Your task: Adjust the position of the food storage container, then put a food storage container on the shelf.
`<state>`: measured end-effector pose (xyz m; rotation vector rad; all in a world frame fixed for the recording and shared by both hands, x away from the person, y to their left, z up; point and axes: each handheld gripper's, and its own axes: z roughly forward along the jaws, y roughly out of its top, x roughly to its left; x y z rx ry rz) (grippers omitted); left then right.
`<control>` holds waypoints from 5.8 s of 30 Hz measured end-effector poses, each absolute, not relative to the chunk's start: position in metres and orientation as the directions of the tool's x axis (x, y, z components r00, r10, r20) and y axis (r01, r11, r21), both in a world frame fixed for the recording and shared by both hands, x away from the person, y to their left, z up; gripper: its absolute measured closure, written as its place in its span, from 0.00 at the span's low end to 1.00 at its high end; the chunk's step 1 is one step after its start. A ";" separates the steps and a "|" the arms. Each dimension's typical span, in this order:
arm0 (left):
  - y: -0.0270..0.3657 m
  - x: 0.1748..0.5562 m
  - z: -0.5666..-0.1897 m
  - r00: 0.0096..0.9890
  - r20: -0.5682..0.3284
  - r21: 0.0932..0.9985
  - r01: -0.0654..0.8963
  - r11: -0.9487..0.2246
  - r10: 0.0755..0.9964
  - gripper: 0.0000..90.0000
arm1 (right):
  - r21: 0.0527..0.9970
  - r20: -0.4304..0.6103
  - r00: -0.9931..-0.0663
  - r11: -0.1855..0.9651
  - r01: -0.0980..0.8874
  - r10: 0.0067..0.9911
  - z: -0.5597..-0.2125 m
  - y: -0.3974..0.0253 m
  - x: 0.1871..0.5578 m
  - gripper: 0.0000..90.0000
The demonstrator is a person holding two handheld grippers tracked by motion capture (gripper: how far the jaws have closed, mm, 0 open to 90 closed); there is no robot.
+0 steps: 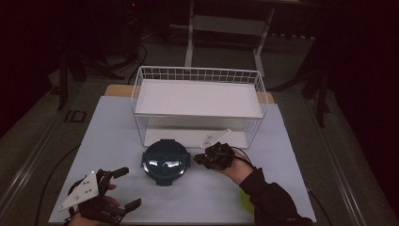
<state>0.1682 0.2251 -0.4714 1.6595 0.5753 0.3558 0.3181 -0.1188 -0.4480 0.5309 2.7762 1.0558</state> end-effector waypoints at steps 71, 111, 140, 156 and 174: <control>0.240 0.299 -0.500 0.329 -0.684 0.469 0.882 0.046 0.651 0.20 | 0.458 0.593 -0.420 0.142 0.878 0.687 -0.477 -0.118 0.334 0.34; 0.247 0.308 -0.520 0.197 -0.836 0.282 0.955 0.093 0.512 0.61 | 0.209 0.792 -0.208 0.066 0.976 0.574 -0.506 -0.114 0.345 0.60; 0.227 0.289 -0.480 0.250 -0.828 0.340 0.936 0.096 0.503 0.63 | 0.365 0.731 -0.355 0.106 0.925 0.583 -0.459 -0.132 0.330 0.61; 0.209 0.286 -0.428 0.314 -0.818 0.406 0.909 0.095 0.483 0.63 | 0.446 0.712 -0.411 0.085 0.891 0.570 -0.407 -0.152 0.320 0.61; 0.189 0.323 -0.361 0.394 -0.784 0.486 0.870 0.081 0.480 0.64 | 0.506 0.726 -0.429 0.004 0.862 0.537 -0.355 -0.176 0.340 0.61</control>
